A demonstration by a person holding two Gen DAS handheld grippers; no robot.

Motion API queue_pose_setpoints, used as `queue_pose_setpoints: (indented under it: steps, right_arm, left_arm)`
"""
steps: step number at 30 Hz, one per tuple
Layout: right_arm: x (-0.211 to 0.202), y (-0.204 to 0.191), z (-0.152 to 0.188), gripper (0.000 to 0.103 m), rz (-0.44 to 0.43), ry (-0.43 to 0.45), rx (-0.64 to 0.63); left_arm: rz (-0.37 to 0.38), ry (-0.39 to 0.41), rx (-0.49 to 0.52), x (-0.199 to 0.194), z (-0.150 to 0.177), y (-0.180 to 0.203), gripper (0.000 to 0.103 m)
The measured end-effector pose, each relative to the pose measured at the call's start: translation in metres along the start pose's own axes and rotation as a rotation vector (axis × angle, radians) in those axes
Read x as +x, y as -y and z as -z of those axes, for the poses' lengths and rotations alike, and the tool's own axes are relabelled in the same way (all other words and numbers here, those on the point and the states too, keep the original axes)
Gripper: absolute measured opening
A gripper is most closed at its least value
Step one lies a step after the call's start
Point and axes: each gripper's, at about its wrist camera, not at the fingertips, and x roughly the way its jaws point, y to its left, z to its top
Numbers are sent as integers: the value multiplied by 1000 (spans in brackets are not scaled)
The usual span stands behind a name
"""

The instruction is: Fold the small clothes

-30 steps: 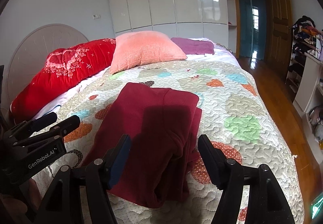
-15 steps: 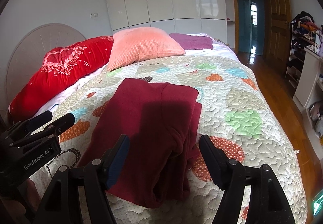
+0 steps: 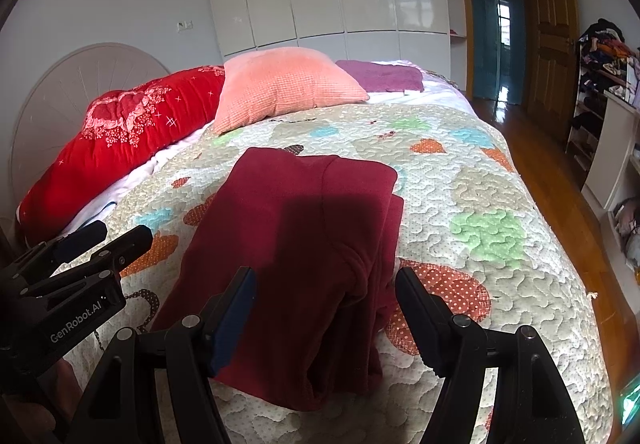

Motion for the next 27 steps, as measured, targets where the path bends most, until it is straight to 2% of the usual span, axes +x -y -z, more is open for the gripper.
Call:
queue_pose_setpoints:
  steps: [27]
  right_arm:
    - [13, -2, 2, 70, -13, -33, 2]
  left_arm:
    - [4, 0, -10, 8, 3, -4, 64]
